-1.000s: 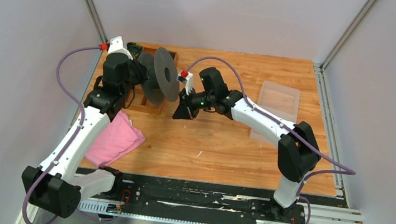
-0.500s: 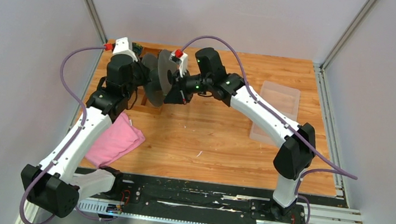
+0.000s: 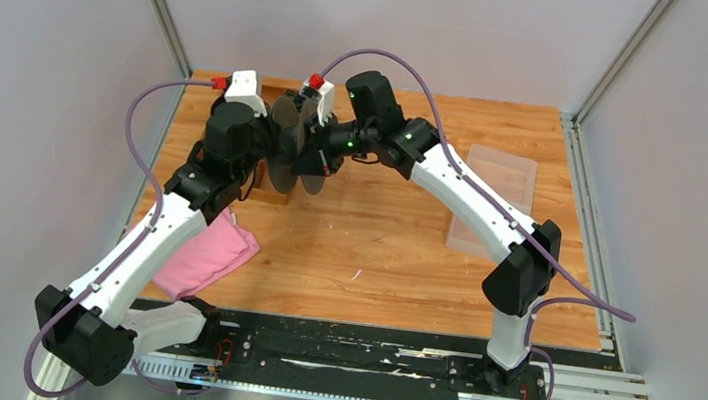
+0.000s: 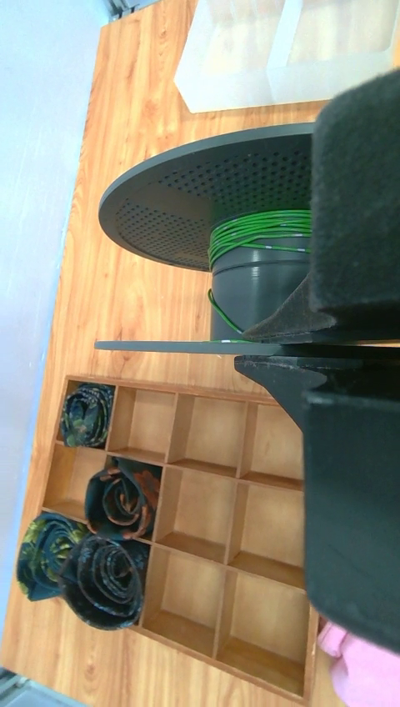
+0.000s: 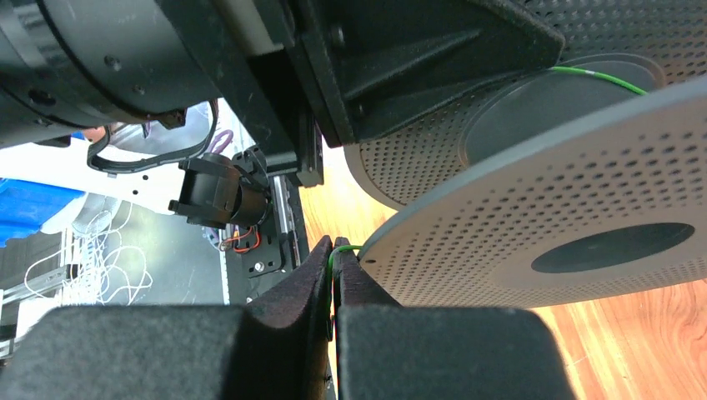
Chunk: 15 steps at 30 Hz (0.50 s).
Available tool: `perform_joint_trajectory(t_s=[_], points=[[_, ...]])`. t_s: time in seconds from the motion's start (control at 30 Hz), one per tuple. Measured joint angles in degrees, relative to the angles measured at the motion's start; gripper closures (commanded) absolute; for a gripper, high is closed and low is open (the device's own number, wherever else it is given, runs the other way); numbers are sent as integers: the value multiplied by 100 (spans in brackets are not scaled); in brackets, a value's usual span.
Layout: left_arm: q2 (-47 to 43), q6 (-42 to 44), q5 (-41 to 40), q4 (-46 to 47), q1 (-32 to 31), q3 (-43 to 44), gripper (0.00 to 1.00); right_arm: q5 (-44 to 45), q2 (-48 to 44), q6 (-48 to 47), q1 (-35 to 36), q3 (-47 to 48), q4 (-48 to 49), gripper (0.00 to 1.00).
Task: Wrap the cables
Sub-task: Wrap the cable around the cable reel.
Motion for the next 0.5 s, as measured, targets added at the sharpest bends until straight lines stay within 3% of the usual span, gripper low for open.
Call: perform_joint_trajectory(t_s=[0.5], points=[[0,730,76,404,-273,-96,100,22,66,55,2,201,-236,93]])
